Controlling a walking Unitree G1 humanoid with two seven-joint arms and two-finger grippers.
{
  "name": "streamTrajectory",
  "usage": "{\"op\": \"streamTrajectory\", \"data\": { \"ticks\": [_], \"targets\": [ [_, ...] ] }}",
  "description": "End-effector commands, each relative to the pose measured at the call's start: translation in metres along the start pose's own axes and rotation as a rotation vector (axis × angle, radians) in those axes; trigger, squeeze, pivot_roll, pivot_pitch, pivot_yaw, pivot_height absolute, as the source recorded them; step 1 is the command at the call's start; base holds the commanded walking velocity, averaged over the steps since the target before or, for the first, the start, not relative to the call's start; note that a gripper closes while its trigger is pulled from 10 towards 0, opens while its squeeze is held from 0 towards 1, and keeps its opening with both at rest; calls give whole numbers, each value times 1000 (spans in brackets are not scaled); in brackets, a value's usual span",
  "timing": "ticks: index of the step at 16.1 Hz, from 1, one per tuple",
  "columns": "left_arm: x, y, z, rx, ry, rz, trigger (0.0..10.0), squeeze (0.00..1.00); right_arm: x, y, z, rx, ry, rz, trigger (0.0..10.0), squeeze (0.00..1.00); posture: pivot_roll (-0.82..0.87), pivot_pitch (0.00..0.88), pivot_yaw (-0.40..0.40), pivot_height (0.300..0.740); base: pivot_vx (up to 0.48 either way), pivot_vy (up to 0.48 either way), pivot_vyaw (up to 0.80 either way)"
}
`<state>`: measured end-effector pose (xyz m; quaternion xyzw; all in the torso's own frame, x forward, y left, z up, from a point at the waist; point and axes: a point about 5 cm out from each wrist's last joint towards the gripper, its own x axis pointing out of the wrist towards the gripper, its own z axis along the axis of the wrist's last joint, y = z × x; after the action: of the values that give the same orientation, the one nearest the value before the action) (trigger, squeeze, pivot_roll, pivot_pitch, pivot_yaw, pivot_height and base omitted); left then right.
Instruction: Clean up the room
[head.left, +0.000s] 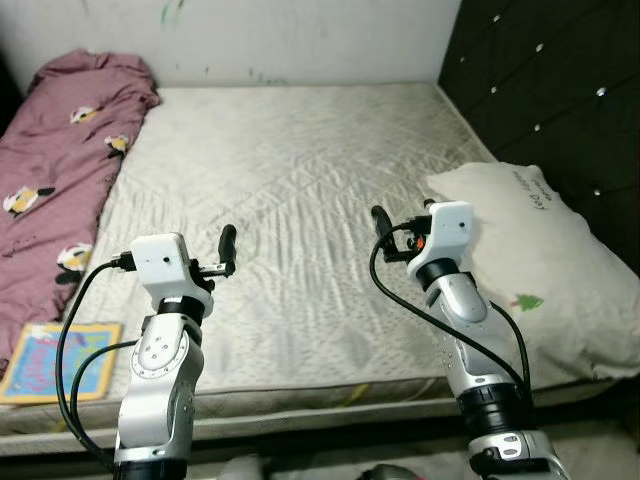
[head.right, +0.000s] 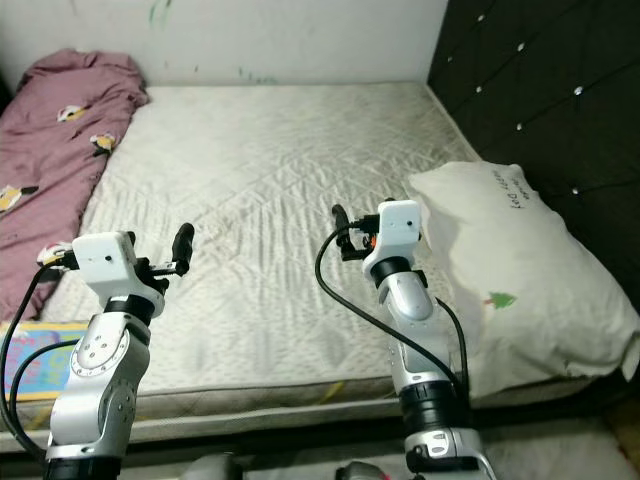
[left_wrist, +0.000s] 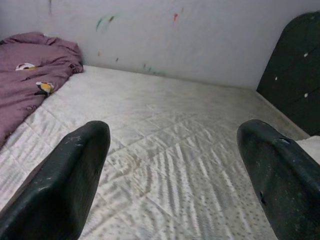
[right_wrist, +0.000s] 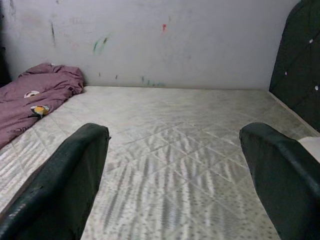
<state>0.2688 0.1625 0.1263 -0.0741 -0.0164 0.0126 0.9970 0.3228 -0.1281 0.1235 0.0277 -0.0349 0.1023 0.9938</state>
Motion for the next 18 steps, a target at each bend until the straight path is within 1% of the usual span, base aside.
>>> {"op": "streamTrajectory", "data": {
  "ticks": [1, 18],
  "targets": [
    [0, 6, 2, 10, -3, 18, 10000, 0, 5, 7, 8, -3, -30, 15, 10000, 0, 22, 29, -7, 740, 0, 480, 0],
    [0, 5, 2, 19, 0, 13, 10000, 0, 4, 7, 6, -15, -21, 14, 10000, 0, 22, 26, -5, 740, 0, 480, 0]
  ]
}}
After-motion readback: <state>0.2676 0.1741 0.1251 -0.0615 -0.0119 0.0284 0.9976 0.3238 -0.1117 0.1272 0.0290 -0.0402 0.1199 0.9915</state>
